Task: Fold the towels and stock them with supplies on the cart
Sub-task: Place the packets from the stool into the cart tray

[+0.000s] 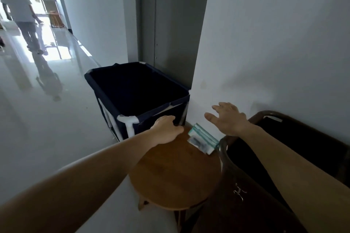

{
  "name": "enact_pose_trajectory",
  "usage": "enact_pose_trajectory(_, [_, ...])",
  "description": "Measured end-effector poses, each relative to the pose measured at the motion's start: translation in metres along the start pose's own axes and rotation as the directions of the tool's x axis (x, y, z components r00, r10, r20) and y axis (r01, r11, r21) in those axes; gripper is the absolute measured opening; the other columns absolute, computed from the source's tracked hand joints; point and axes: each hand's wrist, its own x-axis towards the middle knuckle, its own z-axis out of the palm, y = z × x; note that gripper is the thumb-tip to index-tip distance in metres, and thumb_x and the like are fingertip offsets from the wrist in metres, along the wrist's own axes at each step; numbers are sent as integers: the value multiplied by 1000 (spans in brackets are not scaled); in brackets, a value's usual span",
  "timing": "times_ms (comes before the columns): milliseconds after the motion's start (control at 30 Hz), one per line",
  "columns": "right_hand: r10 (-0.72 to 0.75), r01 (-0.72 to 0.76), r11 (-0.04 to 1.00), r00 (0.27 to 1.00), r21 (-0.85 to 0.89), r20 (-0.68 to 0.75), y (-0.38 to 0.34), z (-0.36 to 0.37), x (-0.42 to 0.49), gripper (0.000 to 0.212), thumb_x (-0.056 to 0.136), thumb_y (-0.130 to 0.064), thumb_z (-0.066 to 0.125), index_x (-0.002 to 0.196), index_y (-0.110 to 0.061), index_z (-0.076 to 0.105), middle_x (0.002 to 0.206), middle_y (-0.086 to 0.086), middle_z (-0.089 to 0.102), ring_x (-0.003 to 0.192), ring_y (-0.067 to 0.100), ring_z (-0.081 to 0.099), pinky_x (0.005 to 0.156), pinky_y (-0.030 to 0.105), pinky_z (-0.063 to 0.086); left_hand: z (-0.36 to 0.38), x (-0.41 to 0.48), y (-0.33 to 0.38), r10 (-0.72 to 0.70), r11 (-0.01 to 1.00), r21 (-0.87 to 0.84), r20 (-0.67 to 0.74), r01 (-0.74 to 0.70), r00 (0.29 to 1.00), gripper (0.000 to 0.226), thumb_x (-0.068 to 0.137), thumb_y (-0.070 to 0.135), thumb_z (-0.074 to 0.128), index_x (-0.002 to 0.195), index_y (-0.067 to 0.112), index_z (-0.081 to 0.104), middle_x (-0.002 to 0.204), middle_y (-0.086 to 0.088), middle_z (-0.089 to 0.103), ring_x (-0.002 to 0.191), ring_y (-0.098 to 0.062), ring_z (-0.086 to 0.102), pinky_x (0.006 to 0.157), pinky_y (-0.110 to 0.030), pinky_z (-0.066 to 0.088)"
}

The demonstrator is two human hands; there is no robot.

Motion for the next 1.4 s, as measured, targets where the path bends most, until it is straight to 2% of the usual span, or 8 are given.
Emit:
enact_pose_trajectory(167, [-1, -3, 999, 997, 51, 83, -13, 10, 83, 71, 100, -63, 34, 155, -19, 28, 164, 6, 21, 150, 29, 19, 119, 57, 20, -13, 76, -14, -25, 998, 65, 59, 21, 998, 74, 94, 49, 54, 156, 21, 26, 162, -4, 24, 143, -25, 34, 108, -34, 36])
enact_pose_trajectory(333, [-6, -6, 998, 981, 62, 194, -22, 22, 151, 69, 100, -61, 40, 151, -15, 35, 157, 10, 35, 141, 33, 36, 114, 54, 31, -18, 143, -29, -45, 999, 15, 98, 43, 994, 75, 93, 49, 56, 156, 23, 25, 157, -3, 34, 118, -18, 55, 77, -26, 44])
enact_pose_trajectory(433, [-1, -8, 999, 956, 32, 293, -18, 40, 189, 71, 99, -59, 44, 152, -13, 34, 157, 11, 35, 141, 32, 38, 114, 49, 33, -12, 181, -45, -37, 999, 29, 142, 33, 989, 75, 93, 49, 55, 157, 23, 25, 160, -3, 28, 133, -23, 45, 85, -27, 36])
enact_pose_trajectory(633, [157, -176, 984, 911, 13, 382, -12, 88, 257, 72, 96, -55, 54, 149, -9, 39, 154, 12, 42, 137, 29, 43, 110, 39, 38, 5, 264, -77, 16, 999, 27, 274, -24, 962, 72, 95, 46, 54, 156, 19, 25, 157, -6, 33, 131, -25, 47, 90, -28, 42])
enact_pose_trajectory(833, [307, -403, 907, 832, 124, 462, -9, 149, 291, 32, 94, -40, 63, 115, -15, 65, 114, 10, 66, 106, 28, 63, 72, 28, 43, 23, 338, -108, 77, 996, 7, 461, -90, 884, 65, 96, 46, 53, 152, 18, 34, 151, -9, 41, 122, -27, 55, 99, -41, 50])
enact_pose_trajectory(1033, [404, -548, 826, 736, 129, 543, 5, 230, 291, 52, 96, -49, 58, 131, -12, 58, 132, 14, 60, 111, 30, 61, 81, 31, 48, 77, 391, -140, -3, 991, 107, 592, -75, 806, 76, 93, 45, 57, 156, 18, 25, 155, -8, 36, 132, -28, 48, 106, -38, 45])
enact_pose_trajectory(1167, [467, -618, 779, 687, 109, 557, 30, 287, 298, 58, 96, -47, 53, 143, -13, 48, 147, 13, 47, 127, 32, 51, 103, 40, 46, 122, 419, -160, -49, 979, 183, 635, -88, 771, 70, 92, 46, 56, 152, 17, 35, 148, -9, 44, 127, -29, 51, 103, -37, 46])
enact_pose_trajectory(1400, [542, -597, 802, 743, 21, 393, 88, 365, 330, 44, 99, -36, 48, 137, -15, 46, 141, 14, 46, 129, 34, 42, 104, 44, 39, 187, 453, -185, -95, 970, 226, 683, -85, 724, 55, 100, 33, 54, 149, 13, 39, 148, -12, 44, 132, -27, 45, 105, -29, 35])
